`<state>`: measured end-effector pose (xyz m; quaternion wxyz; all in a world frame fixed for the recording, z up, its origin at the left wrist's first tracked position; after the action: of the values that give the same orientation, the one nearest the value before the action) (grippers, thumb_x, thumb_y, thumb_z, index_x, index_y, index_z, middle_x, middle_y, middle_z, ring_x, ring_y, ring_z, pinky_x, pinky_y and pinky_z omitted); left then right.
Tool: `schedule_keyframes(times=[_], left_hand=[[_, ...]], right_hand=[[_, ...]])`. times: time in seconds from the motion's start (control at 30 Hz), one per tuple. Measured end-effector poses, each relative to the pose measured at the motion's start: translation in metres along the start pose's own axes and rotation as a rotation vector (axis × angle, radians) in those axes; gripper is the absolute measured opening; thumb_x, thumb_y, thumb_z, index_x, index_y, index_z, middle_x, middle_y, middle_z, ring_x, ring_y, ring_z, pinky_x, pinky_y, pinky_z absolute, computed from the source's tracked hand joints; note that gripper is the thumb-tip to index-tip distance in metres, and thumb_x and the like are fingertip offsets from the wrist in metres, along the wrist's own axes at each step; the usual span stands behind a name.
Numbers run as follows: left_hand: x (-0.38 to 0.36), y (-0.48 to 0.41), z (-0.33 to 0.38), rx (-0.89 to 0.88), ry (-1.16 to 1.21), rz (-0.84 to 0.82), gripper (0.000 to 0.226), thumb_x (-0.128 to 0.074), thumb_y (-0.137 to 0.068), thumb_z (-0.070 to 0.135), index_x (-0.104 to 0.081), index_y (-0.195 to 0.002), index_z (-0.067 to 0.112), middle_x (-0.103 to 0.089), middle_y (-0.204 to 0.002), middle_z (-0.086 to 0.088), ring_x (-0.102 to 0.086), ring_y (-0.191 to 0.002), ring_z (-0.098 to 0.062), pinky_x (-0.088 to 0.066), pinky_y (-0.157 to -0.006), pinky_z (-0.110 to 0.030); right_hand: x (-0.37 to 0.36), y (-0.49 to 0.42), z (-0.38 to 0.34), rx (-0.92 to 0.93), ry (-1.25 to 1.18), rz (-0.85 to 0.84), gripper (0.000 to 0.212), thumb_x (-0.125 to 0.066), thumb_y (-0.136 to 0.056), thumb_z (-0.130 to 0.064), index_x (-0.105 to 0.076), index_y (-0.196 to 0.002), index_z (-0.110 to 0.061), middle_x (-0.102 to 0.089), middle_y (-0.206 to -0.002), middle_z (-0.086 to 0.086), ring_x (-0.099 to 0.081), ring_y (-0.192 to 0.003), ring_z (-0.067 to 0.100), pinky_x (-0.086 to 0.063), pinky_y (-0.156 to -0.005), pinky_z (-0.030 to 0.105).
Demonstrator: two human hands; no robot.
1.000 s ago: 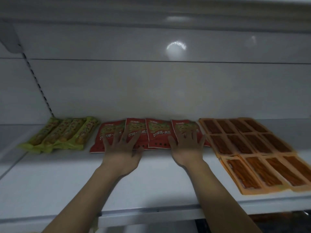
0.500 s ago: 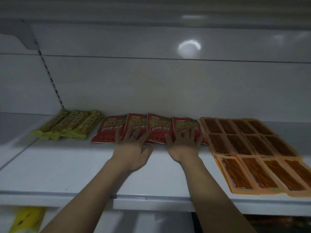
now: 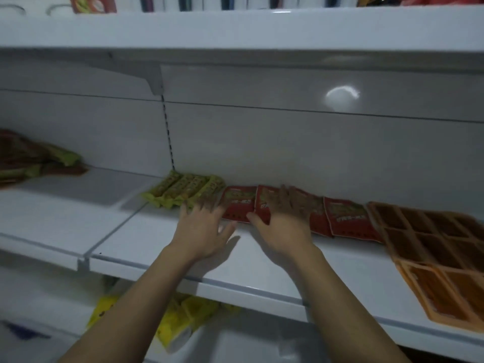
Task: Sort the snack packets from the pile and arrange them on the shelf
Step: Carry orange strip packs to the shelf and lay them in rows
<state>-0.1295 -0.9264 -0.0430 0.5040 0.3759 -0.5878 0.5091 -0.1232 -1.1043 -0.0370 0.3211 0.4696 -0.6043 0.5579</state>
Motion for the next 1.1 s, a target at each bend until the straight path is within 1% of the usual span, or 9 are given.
schedule_keyframes(times=[0.07,0.13,0.2,0.27,0.33,0.43,0.6,0.9,1.1], left_hand=[[0.012,0.015,-0.031,0.043,-0.014,0.024,0.078,-0.01,-0.087,0.072,-0.024,-0.153,0.032,-0.035,-0.156,-0.006,-0.024,-0.146,-0.029,-0.013,-0.118,-0.055],[0.022,0.031,-0.062,0.08,0.003,0.04,0.092,0.004,-0.075,0.074,-0.022,-0.153,0.033,-0.03,-0.159,-0.004,-0.018,-0.149,-0.027,-0.011,-0.118,-0.055],[0.026,0.047,-0.092,0.12,0.035,0.035,0.097,0.008,-0.069,0.074,-0.017,-0.155,0.036,-0.022,-0.163,0.0,-0.011,-0.151,-0.024,-0.007,-0.119,-0.054],[0.031,0.062,-0.118,0.147,0.061,0.039,0.095,0.006,-0.07,0.076,-0.015,-0.155,0.037,-0.018,-0.164,0.002,-0.008,-0.152,-0.022,-0.005,-0.12,-0.054],[0.037,0.077,-0.144,0.177,0.071,0.053,0.084,-0.006,-0.082,0.076,-0.015,-0.155,0.037,-0.017,-0.164,0.001,-0.006,-0.152,-0.022,-0.005,-0.121,-0.054],[0.048,0.1,-0.187,0.236,0.053,0.088,0.066,-0.02,-0.096,0.065,-0.015,-0.155,0.035,-0.016,-0.164,0.0,-0.005,-0.152,-0.023,-0.004,-0.121,-0.054],[0.063,0.151,-0.265,0.358,0.016,0.088,0.065,-0.023,-0.099,0.062,-0.013,-0.156,0.034,-0.012,-0.165,0.0,0.0,-0.152,-0.022,-0.001,-0.121,-0.053],[0.094,0.257,-0.385,0.606,-0.045,0.099,0.069,-0.022,-0.096,0.066,-0.013,-0.157,0.034,-0.014,-0.165,-0.001,-0.003,-0.152,-0.023,-0.004,-0.122,-0.053],[0.103,0.296,-0.442,0.725,-0.078,0.11,0.067,-0.023,-0.097,0.066,-0.012,-0.156,0.036,-0.014,-0.165,0.0,-0.002,-0.152,-0.023,-0.002,-0.121,-0.051]], right_hand=[[0.0,-0.004,-0.039,0.058,0.012,-0.037,0.077,-0.026,-0.092,-0.073,-0.014,-0.156,-0.033,-0.007,-0.164,0.009,0.003,-0.151,0.03,0.007,-0.119,0.056],[-0.002,-0.007,-0.076,0.094,-0.009,-0.096,0.075,-0.026,-0.093,-0.072,-0.01,-0.156,-0.035,0.0,-0.165,0.008,0.007,-0.151,0.028,0.009,-0.118,0.056],[-0.004,-0.006,-0.112,0.134,-0.012,-0.135,0.074,-0.025,-0.093,-0.072,-0.013,-0.156,-0.035,-0.004,-0.165,0.007,0.006,-0.151,0.029,0.007,-0.118,0.057],[-0.008,-0.002,-0.147,0.169,-0.017,-0.176,0.072,-0.024,-0.094,-0.071,-0.017,-0.155,-0.033,-0.015,-0.163,0.007,-0.004,-0.15,0.03,0.004,-0.118,0.057],[-0.009,0.0,-0.181,0.212,-0.01,-0.184,0.073,-0.023,-0.094,-0.072,-0.016,-0.155,-0.034,-0.019,-0.162,0.008,-0.012,-0.149,0.029,0.002,-0.116,0.056],[-0.009,0.001,-0.234,0.289,0.005,-0.169,0.075,-0.022,-0.093,-0.073,-0.011,-0.156,-0.034,-0.009,-0.164,0.006,-0.006,-0.15,0.028,0.003,-0.116,0.057],[-0.02,0.006,-0.324,0.396,-0.012,-0.158,0.079,-0.019,-0.09,-0.076,-0.006,-0.156,-0.035,0.002,-0.165,0.006,0.007,-0.151,0.027,0.011,-0.116,0.059],[-0.048,0.037,-0.488,0.651,-0.106,-0.211,0.082,-0.017,-0.089,-0.078,-0.001,-0.157,-0.035,0.004,-0.165,0.007,0.012,-0.151,0.026,0.013,-0.116,0.06],[-0.066,0.042,-0.564,0.759,-0.149,-0.237,0.082,-0.02,-0.089,-0.078,0.0,-0.156,-0.036,0.002,-0.165,0.006,0.01,-0.151,0.026,0.012,-0.117,0.058]])
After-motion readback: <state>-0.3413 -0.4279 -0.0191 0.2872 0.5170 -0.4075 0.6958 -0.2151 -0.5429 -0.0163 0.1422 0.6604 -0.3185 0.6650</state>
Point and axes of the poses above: each hand's wrist, its own y-axis away from the middle knuckle, its own x-axis out of the back of the hand, z = x × y, the point moved 6 cm from there along -y, towards the middle knuckle
